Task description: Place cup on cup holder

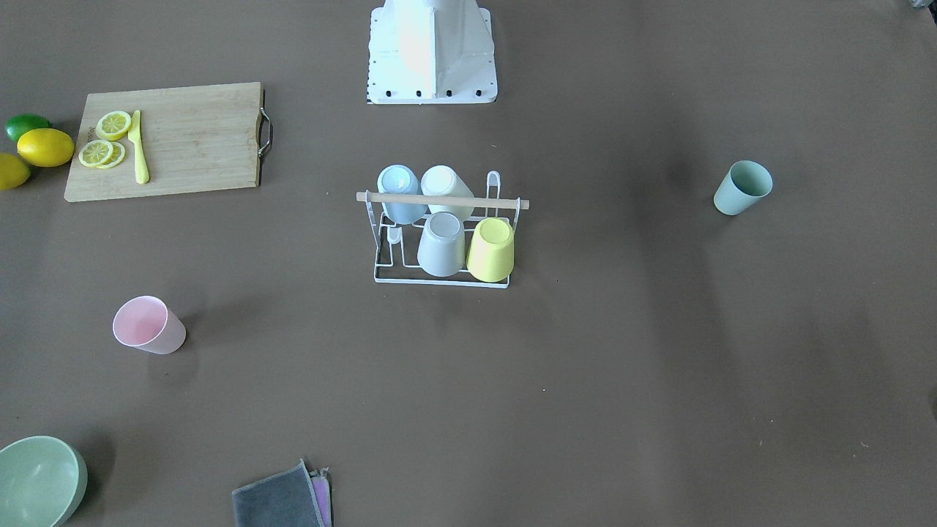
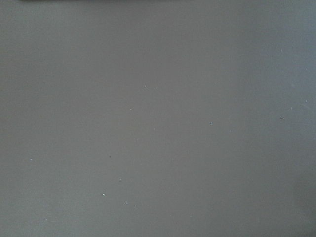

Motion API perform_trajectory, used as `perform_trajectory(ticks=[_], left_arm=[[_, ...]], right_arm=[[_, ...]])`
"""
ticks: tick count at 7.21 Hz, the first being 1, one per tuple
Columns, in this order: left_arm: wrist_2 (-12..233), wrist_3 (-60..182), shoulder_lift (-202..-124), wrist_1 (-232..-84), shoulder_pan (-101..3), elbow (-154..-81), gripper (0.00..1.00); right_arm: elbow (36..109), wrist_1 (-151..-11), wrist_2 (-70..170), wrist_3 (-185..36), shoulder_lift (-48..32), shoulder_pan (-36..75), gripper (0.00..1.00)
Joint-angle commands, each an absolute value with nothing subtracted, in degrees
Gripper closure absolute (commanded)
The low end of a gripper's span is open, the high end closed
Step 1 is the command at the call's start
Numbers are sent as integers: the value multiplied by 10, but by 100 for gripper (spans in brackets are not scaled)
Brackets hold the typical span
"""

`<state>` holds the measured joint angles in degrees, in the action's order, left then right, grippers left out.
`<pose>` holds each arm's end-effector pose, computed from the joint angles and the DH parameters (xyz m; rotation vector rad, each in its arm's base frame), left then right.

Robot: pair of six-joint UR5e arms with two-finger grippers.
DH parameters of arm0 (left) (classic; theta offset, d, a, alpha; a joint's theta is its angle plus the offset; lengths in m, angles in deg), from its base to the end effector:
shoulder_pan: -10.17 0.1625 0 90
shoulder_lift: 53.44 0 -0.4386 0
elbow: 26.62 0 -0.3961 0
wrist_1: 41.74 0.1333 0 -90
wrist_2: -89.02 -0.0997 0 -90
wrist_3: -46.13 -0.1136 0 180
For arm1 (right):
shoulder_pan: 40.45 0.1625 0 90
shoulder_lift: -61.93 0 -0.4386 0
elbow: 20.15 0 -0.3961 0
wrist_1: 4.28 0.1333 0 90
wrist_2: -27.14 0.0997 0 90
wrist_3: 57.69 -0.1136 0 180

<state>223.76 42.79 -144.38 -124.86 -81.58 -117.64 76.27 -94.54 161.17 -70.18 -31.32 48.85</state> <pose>-0.0684 -0.4936 0.6764 -0.0467 0.7832 -0.0072 0.0485 -0.4750 0.6550 -0.0403 -0.7698 0.1760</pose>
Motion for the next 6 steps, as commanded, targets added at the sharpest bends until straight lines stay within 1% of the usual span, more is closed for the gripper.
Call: perform_trajectory(ticks=[1,6], left_arm=[[2237,428,-1444,-1249,-817,-1178,2],[2236,425,-1446,-1246,-812,-1174,2]], right_arm=[[764,-945,1613,-703,-312,489,0],[764,-944,1612,-707,-310,482,0]])
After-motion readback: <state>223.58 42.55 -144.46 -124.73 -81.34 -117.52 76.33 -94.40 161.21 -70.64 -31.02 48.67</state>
